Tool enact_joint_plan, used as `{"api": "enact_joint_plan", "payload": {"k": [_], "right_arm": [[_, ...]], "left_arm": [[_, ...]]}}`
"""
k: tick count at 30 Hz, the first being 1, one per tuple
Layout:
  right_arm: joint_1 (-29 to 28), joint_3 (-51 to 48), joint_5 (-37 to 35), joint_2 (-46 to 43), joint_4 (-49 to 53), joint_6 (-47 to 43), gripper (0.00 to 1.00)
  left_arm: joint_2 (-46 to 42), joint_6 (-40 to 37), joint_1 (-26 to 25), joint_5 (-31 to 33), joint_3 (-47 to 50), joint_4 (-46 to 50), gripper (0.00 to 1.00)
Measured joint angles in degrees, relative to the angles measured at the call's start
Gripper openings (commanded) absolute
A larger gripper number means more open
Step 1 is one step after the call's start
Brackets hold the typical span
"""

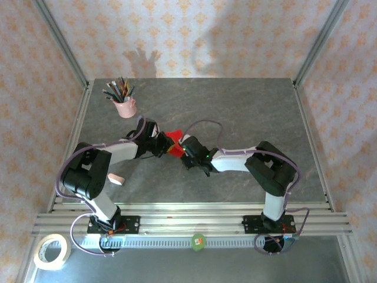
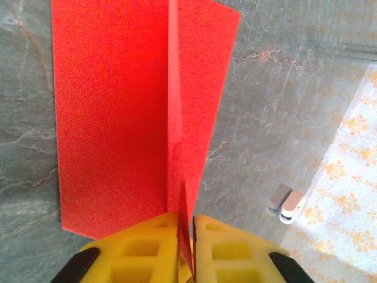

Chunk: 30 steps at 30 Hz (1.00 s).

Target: Fold a paper plane with a square sheet of paper (pick it up from the middle)

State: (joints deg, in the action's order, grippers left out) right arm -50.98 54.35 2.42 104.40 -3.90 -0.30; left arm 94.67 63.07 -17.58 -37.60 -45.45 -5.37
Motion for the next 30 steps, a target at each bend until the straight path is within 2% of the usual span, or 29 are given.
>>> {"api": "enact_joint_plan", "payload": {"k": [6,14,22,30], "right_arm": [[0.76,0.0,4.42,-0.22,0.02,1.31,0.03],[5.75,-0.11,16.48,-0.31,-1.14,8.63,0.03],[9.11,-2.45,30.05,-0.13,-6.86,17.68,0.02],[13.35,-6.29,40.59,1.27,-13.53,25.57,0.03]], "left_arm": [[-4.35,-0.09,2.75,1.9,-0.48,1.31,0.3],[-11.56,-0.07,5.2,4.2,3.54,-3.02,0.32],[-11.41,-0.07,1.81,3.26,8.35,-10.16,0.28],[-7.23,-0.28,-1.16,0.74,9.31,-17.4,0.24]]}}
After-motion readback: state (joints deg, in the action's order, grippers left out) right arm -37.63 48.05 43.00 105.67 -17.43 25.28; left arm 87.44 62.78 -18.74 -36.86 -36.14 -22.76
